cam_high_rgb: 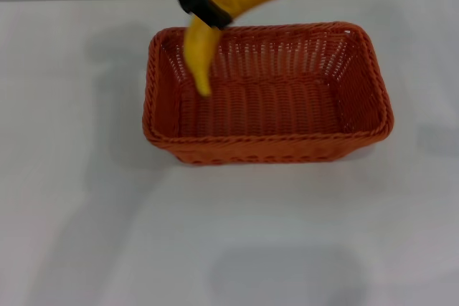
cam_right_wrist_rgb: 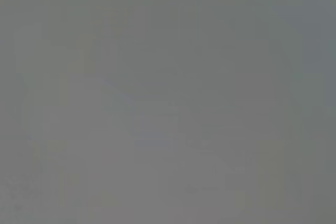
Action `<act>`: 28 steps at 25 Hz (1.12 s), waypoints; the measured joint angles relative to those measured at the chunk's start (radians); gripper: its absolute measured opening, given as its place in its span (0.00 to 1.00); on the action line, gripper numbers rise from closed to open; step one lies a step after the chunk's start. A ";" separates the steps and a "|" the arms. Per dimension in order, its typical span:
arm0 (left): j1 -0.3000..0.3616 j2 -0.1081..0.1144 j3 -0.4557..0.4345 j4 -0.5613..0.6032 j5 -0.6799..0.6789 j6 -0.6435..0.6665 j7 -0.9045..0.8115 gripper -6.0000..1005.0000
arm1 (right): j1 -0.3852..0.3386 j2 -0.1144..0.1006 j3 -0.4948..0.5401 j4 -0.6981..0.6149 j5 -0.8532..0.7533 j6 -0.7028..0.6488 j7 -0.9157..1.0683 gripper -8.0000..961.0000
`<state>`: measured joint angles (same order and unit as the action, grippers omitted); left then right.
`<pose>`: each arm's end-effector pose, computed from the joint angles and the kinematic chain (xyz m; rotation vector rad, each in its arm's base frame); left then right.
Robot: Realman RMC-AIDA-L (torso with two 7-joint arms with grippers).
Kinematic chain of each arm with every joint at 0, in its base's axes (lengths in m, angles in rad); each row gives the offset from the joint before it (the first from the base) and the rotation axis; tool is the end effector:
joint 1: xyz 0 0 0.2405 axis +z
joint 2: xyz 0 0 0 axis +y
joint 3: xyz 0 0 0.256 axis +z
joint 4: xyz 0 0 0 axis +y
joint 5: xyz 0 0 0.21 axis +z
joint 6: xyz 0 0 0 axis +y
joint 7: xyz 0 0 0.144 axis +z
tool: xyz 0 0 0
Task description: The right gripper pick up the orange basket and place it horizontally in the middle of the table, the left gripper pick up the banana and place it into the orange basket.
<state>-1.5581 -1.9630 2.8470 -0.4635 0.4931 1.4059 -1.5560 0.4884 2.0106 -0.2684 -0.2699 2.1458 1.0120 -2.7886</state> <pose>-0.0682 0.4704 0.0167 -2.9169 -0.1691 0.3500 0.3878 0.3601 0.1194 -1.3186 0.5119 0.5194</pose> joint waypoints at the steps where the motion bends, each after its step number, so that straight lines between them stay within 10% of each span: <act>1: 0.000 0.000 0.000 0.000 0.000 0.000 0.000 0.55 | 0.000 0.000 0.000 0.000 0.000 0.000 0.000 0.89; 7: -0.034 -0.095 0.000 0.014 0.166 -0.145 -0.075 0.55 | -0.004 0.000 0.000 -0.002 0.000 0.012 0.001 0.89; 19: -0.027 -0.108 -0.002 0.002 0.067 -0.180 -0.070 0.73 | -0.008 0.000 0.000 0.001 0.000 0.014 -0.003 0.89; 23: 0.045 -0.110 -0.001 -0.038 -0.140 -0.220 -0.076 0.75 | -0.008 0.000 0.000 0.004 0.000 0.014 -0.003 0.89; 28: 0.251 -0.099 -0.002 -0.129 -0.763 -0.161 0.095 0.79 | -0.014 0.001 0.000 0.007 0.000 0.010 -0.003 0.89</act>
<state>-1.3069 -2.0625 2.8454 -0.5922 -0.2699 1.2446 -1.4612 0.4748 2.0118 -0.2685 -0.2630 2.1460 1.0216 -2.7919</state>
